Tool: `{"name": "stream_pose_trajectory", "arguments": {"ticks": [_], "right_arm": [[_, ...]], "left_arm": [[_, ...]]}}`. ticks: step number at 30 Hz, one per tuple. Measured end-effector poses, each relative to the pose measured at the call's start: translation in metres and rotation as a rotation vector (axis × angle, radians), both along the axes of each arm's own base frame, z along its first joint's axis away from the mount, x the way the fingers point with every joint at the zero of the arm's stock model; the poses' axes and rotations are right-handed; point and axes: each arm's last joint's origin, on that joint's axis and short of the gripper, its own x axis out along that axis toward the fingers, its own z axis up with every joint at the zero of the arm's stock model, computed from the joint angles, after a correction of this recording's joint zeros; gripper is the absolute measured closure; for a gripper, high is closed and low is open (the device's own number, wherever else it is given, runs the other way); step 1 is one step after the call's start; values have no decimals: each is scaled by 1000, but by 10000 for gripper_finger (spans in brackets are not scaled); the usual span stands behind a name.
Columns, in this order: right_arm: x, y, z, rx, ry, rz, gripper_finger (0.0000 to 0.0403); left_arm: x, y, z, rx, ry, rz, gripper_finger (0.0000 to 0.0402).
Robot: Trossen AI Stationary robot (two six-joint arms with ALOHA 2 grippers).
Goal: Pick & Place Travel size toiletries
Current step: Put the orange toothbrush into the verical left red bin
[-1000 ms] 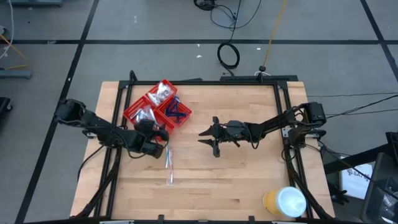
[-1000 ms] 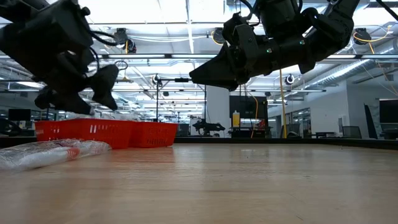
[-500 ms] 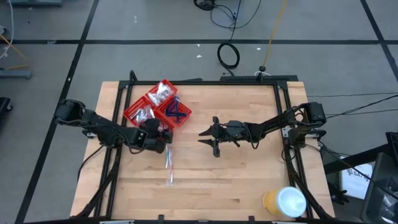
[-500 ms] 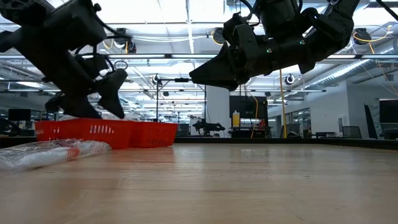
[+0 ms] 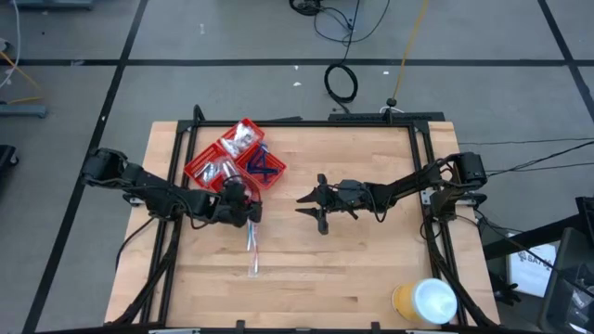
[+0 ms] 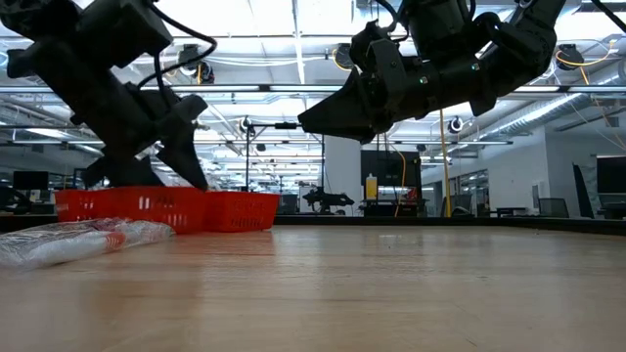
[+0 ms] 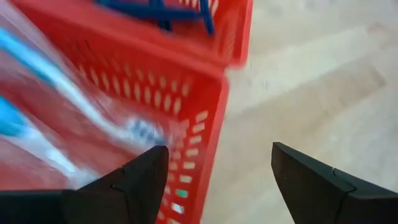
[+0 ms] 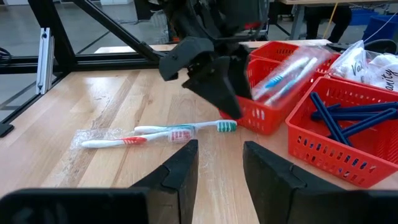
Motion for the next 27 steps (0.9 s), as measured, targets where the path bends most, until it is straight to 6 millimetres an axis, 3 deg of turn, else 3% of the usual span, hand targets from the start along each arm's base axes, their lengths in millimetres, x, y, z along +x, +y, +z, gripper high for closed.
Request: {"name": "stream_pose_trajectory", "arguments": {"ticks": [5, 9, 18, 27], "right_arm": [[0, 0, 0, 0, 0, 0, 287], [0, 0, 0, 0, 0, 0, 287], [0, 0, 0, 0, 1, 0, 287], [0, 0, 0, -2, 1, 3, 287]], "left_arm": [[1, 3, -2, -142, 18, -27, 128], [2, 4, -1, -151, 7, -35, 128], [11, 4, 31, -52, -64, -141, 128], [5, -5, 55, -18, -120, -286, 128]]}}
